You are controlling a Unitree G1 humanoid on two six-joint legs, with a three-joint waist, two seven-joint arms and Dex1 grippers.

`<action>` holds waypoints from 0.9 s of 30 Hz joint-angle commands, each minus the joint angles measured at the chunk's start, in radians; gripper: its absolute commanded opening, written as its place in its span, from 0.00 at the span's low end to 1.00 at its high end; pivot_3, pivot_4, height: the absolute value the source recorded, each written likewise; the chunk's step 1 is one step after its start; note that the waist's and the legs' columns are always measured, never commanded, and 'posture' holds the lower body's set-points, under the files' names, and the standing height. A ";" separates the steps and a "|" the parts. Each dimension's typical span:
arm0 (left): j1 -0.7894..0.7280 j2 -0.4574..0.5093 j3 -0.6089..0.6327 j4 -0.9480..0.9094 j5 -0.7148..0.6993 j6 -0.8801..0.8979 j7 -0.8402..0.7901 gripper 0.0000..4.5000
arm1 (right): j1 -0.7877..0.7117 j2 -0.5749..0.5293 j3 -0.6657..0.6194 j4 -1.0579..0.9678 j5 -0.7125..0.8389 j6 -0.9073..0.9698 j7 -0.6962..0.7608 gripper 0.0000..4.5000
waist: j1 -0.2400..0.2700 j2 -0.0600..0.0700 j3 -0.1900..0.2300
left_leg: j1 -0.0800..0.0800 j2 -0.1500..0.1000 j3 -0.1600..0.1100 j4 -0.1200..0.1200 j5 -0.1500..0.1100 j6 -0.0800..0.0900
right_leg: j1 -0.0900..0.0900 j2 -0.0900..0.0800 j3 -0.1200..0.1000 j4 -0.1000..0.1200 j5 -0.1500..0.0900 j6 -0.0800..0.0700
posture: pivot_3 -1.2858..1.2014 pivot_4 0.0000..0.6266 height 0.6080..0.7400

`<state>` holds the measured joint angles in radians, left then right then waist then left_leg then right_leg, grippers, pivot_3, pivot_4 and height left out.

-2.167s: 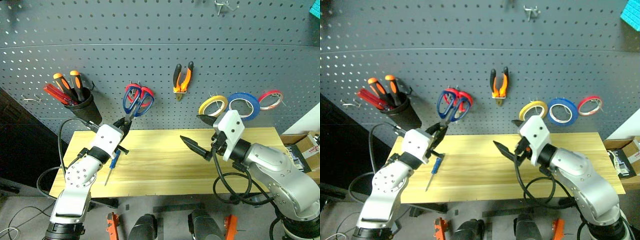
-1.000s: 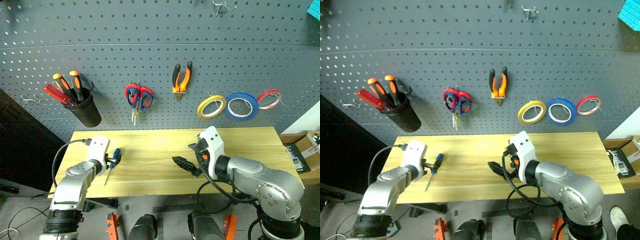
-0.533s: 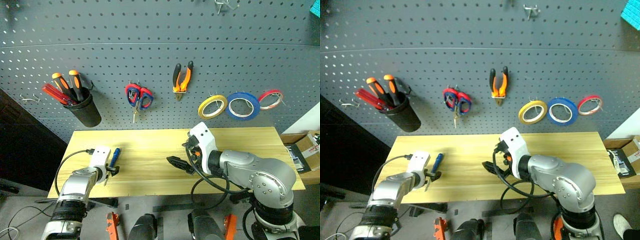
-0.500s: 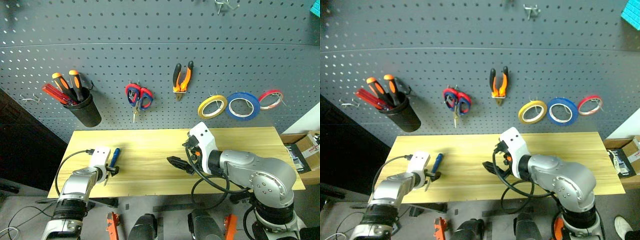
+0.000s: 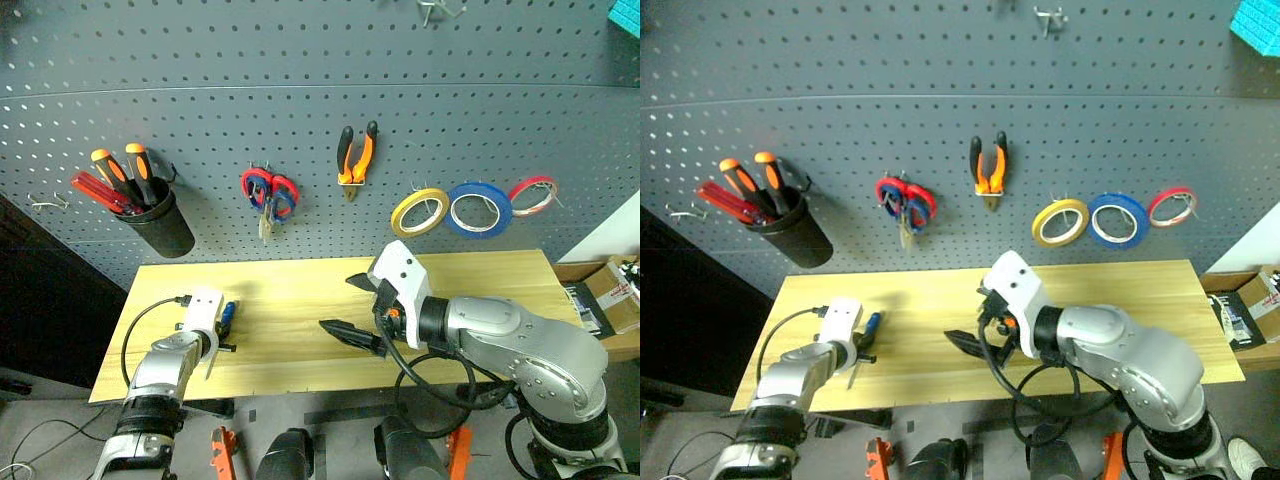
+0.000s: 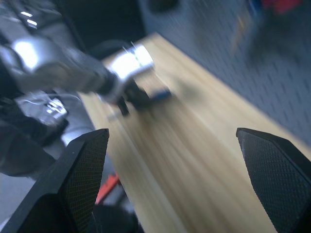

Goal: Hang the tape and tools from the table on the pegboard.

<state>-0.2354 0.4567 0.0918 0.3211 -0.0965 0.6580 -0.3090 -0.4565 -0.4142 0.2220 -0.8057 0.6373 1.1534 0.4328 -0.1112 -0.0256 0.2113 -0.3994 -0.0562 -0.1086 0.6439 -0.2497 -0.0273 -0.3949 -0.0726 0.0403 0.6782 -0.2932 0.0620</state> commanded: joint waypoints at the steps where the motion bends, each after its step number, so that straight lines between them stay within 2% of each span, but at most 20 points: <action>1: 0.073 0.017 0.045 -0.116 -0.013 0.034 0.006 0.12 | -0.010 -0.040 0.030 -0.030 -0.017 -0.140 0.095 1.00 | -0.001 0.000 0.000 | 0.000 0.000 0.000 0.000 0.000 0.000 | 0.000 0.000 0.000 0.000 0.000 0.000 | 0.45 0.33 1.00; 7: 0.158 0.022 0.093 -0.283 -0.025 0.058 0.018 0.12 | -0.025 -0.092 0.079 0.017 -0.052 -0.241 0.179 1.00 | 0.016 -0.001 0.000 | 0.000 0.001 -0.001 0.000 0.000 0.000 | 0.000 0.000 -0.001 0.000 0.000 0.000 | 0.47 0.30 1.00; 10: 0.212 0.018 0.096 -0.450 -0.019 -0.038 0.011 0.12 | -0.034 -0.109 0.067 0.025 -0.048 -0.261 0.205 1.00 | 0.027 -0.001 -0.001 | 0.000 0.000 -0.001 0.001 0.000 0.000 | 0.000 -0.001 -0.001 0.000 0.000 0.000 | 0.47 0.28 1.00; 12: 0.240 -0.005 0.108 -0.619 -0.002 -0.199 0.036 0.12 | -0.038 -0.126 0.040 0.029 -0.037 -0.271 0.224 1.00 | 0.032 -0.002 -0.001 | -0.001 0.000 -0.001 0.000 0.000 -0.001 | 0.000 -0.002 -0.001 -0.002 0.000 0.000 | 0.48 0.27 1.00; 15: 0.222 -0.055 0.140 -0.767 -0.008 -0.287 0.098 0.12 | -0.043 -0.144 0.017 0.046 -0.037 -0.291 0.239 1.00 | 0.054 -0.002 -0.002 | -0.002 0.000 -0.001 0.000 0.000 -0.001 | 0.000 -0.003 -0.001 -0.003 0.000 0.000 | 0.48 0.26 1.00; 18: 0.153 -0.088 0.165 -0.843 -0.020 -0.299 0.140 0.12 | -0.049 -0.151 0.004 0.073 -0.061 -0.323 0.241 1.00 | 0.065 -0.003 -0.003 | -0.002 0.000 -0.001 0.000 0.000 -0.001 | 0.001 -0.002 -0.002 -0.003 0.000 0.000 | 0.49 0.24 1.00; 20: 0.026 -0.082 0.175 -0.847 -0.031 -0.308 0.157 0.12 | -0.068 -0.143 -0.008 0.105 -0.072 -0.342 0.238 1.00 | 0.070 -0.003 -0.003 | -0.001 0.000 0.000 0.000 0.000 -0.001 | 0.002 0.000 -0.002 -0.003 0.000 0.000 | 0.50 0.23 1.00; 23: -0.172 -0.070 0.196 -0.798 -0.049 -0.311 0.179 0.12 | -0.091 -0.135 -0.009 0.142 -0.087 -0.367 0.242 1.00 | 0.080 -0.006 -0.004 | -0.002 0.000 -0.001 0.002 0.000 -0.001 | 0.002 0.003 -0.005 -0.002 0.000 0.000 | 0.50 0.22 1.00; 27: -0.322 -0.065 0.232 -0.690 -0.058 -0.337 0.199 0.12 | -0.108 -0.124 0.000 0.168 -0.105 -0.394 0.245 1.00 | 0.077 -0.007 -0.008 | 0.000 -0.001 0.000 0.002 0.001 -0.003 | 0.004 0.002 -0.003 -0.003 0.000 0.000 | 0.50 0.21 1.00</action>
<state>-0.5449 0.3818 0.2955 -0.3959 -0.1455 0.3407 -0.1210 -0.5441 -0.5438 0.2364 -0.6238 0.5351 0.7878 0.6737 -0.0347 -0.0324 0.2032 -0.3989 -0.0571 -0.1078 0.6455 -0.2480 -0.0310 -0.3908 -0.0701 0.0375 0.6748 -0.2929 0.0622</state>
